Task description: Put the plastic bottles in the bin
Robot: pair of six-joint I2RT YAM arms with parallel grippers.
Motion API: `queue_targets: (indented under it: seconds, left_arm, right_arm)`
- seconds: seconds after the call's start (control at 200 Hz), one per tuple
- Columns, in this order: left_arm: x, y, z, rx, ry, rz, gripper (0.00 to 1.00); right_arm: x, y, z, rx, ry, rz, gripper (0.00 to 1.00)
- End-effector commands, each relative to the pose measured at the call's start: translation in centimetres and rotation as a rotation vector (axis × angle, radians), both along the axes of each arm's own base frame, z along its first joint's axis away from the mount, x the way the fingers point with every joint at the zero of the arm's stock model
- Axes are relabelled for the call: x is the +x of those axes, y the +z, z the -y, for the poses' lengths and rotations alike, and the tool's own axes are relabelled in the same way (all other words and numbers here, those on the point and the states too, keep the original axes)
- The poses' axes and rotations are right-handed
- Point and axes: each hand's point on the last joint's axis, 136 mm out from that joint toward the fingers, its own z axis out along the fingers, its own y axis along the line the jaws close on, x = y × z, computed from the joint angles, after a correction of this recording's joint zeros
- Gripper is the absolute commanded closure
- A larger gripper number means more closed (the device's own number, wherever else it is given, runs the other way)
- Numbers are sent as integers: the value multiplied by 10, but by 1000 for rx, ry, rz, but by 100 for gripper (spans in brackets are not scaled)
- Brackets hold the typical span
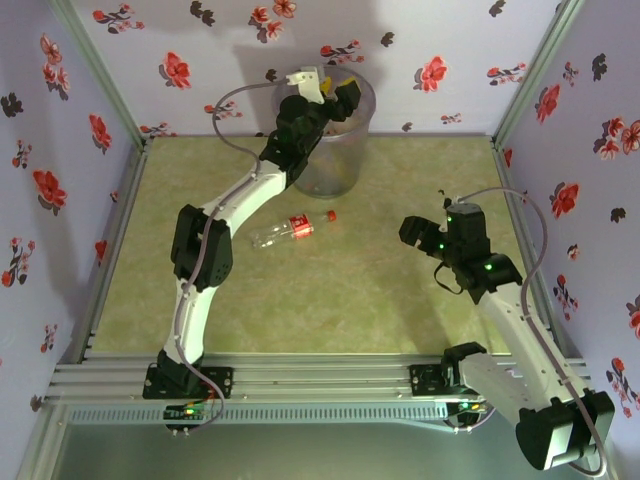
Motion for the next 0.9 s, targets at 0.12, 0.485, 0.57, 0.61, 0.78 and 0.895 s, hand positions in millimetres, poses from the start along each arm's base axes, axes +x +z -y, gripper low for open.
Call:
queue_targets:
  seconds: [0.12,0.485,0.57,0.61,0.78,0.895]
  left_arm:
    - [-9,19,-5,17,19,40,18]
    - [-8,44,-18,-9,54,64,41]
    - [-7,52,-23,-35,60,59,50]
    - [-6,55,-24,-36,61,54,54]
    - [0,46,-23,-3,67,-9,70]
    - [10,27,-21,28,70,-88,79]
  right_arm:
    - [1,13,2,-18,0,36,13]
    - [1,11,2,-15,0,35,13]
    - [0,10,1,-15,1,33,13]
    - [0,10,1,-15,2,32,13]
    - [0,10,2,-19,0,32,13]
    - [0,11,2,-16,0,36,13]
